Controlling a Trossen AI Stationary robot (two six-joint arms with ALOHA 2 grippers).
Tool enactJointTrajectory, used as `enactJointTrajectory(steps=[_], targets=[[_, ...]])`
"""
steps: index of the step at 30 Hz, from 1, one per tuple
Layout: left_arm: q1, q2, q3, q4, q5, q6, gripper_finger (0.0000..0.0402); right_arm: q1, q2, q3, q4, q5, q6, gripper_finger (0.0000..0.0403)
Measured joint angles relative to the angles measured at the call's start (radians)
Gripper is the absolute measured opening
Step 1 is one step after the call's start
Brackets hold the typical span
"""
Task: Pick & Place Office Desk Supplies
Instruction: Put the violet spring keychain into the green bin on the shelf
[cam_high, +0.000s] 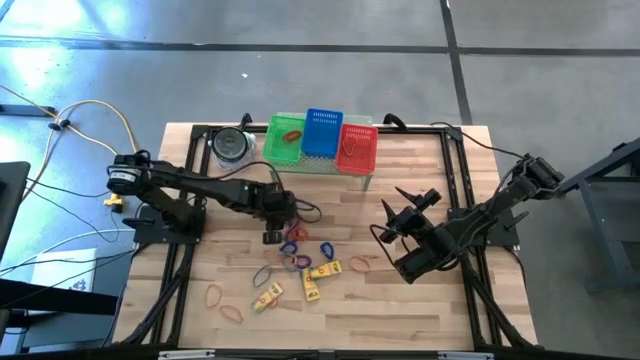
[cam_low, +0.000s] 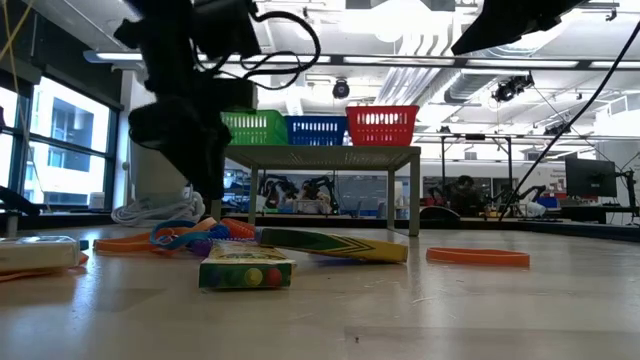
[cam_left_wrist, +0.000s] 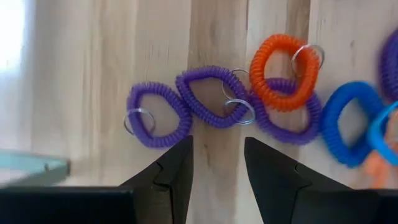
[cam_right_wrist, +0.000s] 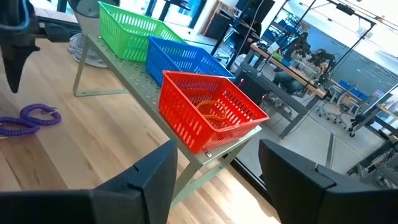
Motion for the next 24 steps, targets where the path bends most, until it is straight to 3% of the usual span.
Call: enactJointTrajectory(steps=[10, 19, 24], targets=[[0.06, 0.0, -0.041, 0.06, -0.012, 0.2, 0.0136, 0.0, 0.0, 0.0, 0.0, 0.002, 0.0, 0.0215], [0.089, 0.061, -0.044, 0.071, -0.016, 0.223, 0.0136, 0.0, 0.0, 0.0, 0.011, -0.026, 0.0, 0.0215], [0.09, 0.083, -0.044, 0.078, -0.025, 0.373, 0.0136, 0.0, 0.0, 0.0, 0.014, -0.029, 0.0, 0.0215]])
